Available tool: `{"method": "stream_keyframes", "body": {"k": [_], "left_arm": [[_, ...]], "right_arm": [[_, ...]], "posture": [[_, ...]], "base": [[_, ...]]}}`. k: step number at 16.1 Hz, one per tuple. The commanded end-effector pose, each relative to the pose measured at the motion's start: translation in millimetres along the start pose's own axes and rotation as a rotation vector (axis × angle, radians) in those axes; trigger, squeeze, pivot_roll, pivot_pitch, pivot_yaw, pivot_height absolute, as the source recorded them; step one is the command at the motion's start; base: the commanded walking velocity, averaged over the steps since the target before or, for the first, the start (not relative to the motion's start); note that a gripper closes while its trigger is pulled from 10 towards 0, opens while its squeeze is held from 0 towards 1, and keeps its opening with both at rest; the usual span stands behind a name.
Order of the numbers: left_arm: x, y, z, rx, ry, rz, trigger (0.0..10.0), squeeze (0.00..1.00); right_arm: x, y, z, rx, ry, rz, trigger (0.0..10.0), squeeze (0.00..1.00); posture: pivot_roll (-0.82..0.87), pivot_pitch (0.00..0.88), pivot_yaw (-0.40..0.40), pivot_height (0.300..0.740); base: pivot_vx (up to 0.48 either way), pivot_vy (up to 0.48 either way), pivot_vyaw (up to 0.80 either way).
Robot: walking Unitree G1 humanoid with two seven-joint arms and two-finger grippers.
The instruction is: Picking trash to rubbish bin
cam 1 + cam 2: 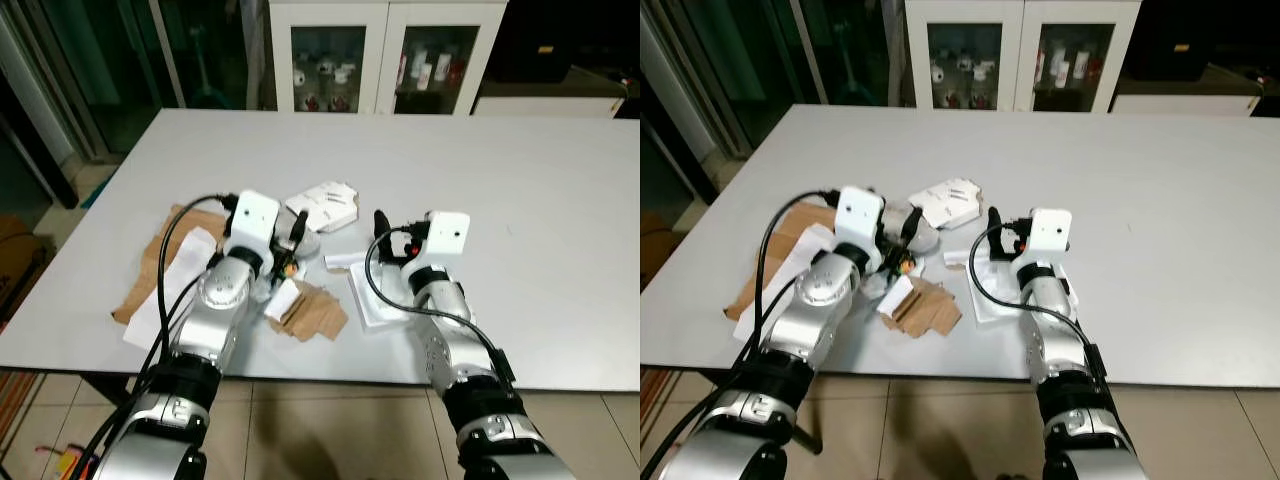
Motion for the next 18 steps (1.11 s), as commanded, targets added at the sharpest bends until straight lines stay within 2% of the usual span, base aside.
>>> {"method": "stream_keyframes", "body": {"k": [1,3,4,9,10,11,15,18], "left_arm": [[-1,-3.2,2.3,0.021,-0.022,0.023,10.0,0.0],[-3,-3.4,2.9,0.026,-0.035,0.016,10.0,0.0],[-12,-1.0,3.3,0.023,-0.092,-0.027,10.0,0.0],[-35,14.0,-1.3,-0.057,-0.227,-0.07,10.0,0.0],[-42,17.5,-2.6,-0.081,-0.278,-0.077,10.0,0.0],[-47,20.8,-4.2,-0.104,-0.319,-0.076,10.0,0.0],[-50,23.3,-4.6,-0.118,-0.354,-0.084,10.0,0.0],[-58,26.4,-8.3,-0.153,-0.429,-0.057,10.0,0.0]], "right_arm": [[3,0.2,2.2,-0.004,0.01,0.005,10.0,0.0],[3,0.4,2.2,-0.006,0.009,0.006,10.0,0.0],[3,0.5,2.2,-0.006,0.009,0.006,10.0,0.0],[4,1.0,2.4,-0.002,0.011,0.005,10.0,0.0],[3,0.8,2.4,0.0,0.01,0.005,10.0,0.0],[3,0.1,2.5,0.003,0.01,0.006,10.0,0.0],[4,-0.2,2.8,0.005,0.01,0.007,10.0,0.0],[4,-1.0,3.1,0.01,0.011,0.009,10.0,0.0]], "posture": [[0.05,0.0,0.025,0.74],[0.05,0.0,0.025,0.74],[0.05,0.0,0.024,0.74],[0.05,0.0,0.023,0.74],[0.05,0.0,0.023,0.74],[0.05,0.0,0.022,0.74],[0.05,0.0,0.022,0.74],[0.05,0.0,0.022,0.74]], "base": [[0.0,0.0,0.0],[0.0,0.0,0.0],[0.0,0.0,0.0],[0.0,0.0,0.0],[0.0,0.0,0.0],[0.0,0.0,0.0],[0.0,0.0,0.0],[0.0,0.0,0.0]]}}
Point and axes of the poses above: a point about 5 cm out from each wrist's last joint towards the gripper, its own z axis pointing out of the wrist towards the gripper, its own x axis along the axis of the wrist's last joint, y = z × x, the point moved 1 cm from there along z, pointing out of the wrist towards the gripper, and after that the axes turned 9 degrees about -z, right-handed, at the moved point
